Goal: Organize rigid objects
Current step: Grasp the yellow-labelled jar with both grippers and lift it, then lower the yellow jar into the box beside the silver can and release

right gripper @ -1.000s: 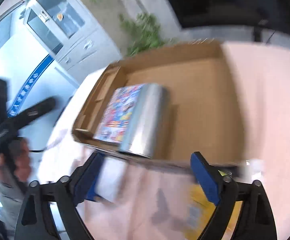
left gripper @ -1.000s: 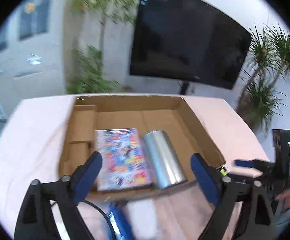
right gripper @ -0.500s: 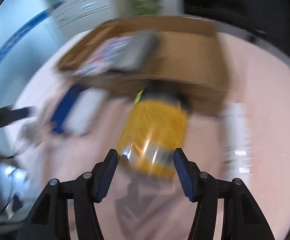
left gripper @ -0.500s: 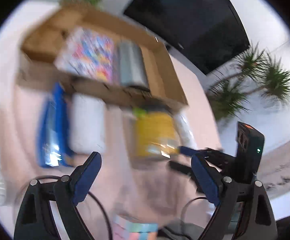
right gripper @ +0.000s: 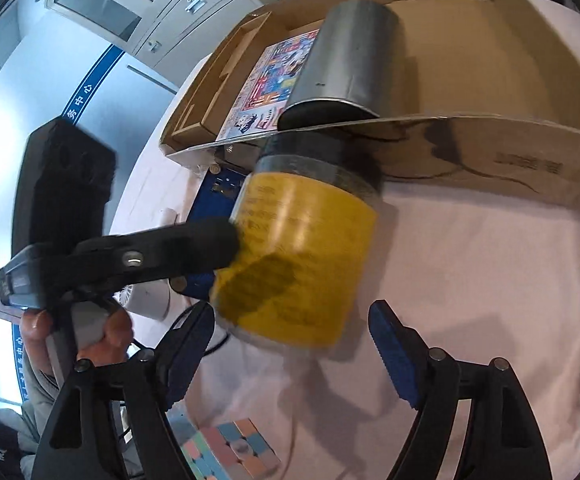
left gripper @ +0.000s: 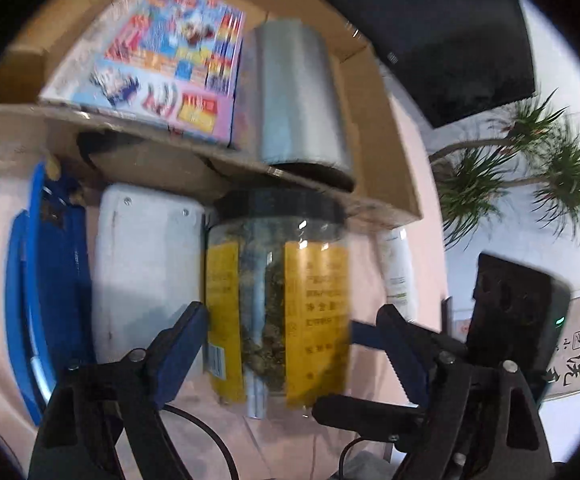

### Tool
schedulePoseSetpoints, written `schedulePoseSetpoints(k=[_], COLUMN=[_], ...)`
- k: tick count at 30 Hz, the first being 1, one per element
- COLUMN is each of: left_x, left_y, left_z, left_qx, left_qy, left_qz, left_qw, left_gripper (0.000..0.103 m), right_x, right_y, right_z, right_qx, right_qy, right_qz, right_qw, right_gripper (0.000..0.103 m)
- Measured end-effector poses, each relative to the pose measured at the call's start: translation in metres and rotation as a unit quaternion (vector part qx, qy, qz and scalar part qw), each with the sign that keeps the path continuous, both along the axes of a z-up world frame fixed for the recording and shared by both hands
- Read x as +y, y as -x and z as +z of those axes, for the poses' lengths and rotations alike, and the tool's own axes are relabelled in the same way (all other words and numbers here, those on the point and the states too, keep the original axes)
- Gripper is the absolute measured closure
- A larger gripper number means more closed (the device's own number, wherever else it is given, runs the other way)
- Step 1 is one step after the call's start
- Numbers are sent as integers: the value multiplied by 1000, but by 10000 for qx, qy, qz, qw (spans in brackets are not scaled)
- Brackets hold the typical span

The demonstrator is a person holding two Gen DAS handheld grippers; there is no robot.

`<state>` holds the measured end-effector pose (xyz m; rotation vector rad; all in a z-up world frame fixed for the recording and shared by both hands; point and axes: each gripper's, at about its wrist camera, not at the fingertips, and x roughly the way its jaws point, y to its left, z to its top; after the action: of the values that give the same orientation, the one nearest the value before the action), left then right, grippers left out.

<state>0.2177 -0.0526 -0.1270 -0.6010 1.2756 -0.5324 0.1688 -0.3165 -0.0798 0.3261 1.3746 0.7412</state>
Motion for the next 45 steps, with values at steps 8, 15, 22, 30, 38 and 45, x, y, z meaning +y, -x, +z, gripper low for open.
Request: schedulePoseSetpoints(k=[8, 15, 22, 30, 38, 45], left_x=[-25, -59, -74, -87, -67, -13], left_y=[13, 29, -73, -131, -93, -31], left_z=[16, 129, 142, 71, 72, 135], left_qx=[-260, -1879, -1717, -554, -638, -1519], left_qy=[-374, -613, -570, -816, -838, -1239], left_qz=[-223, -343, -294, -539, -393, 216], left_qw=[9987, 9797, 9831, 9937, 9937, 9804], left_gripper=[24, 24, 26, 30, 34, 34], right_x=[10, -29, -59, -63, -57, -64], right_y=[-6, 7, -85, -139, -120, -114], right_z=[-13, 92, 111, 25, -6, 10], right_qx=[-120, -1521, -1650, -718, -525, -824], right_qy=[198, 144, 142, 384, 1119, 1215], right_qz=[-151, -256, -423, -548, -382, -541], right_qw=[9996, 9879, 9853, 9952, 9916, 9877], right_gripper=[16, 16, 16, 17, 14, 38])
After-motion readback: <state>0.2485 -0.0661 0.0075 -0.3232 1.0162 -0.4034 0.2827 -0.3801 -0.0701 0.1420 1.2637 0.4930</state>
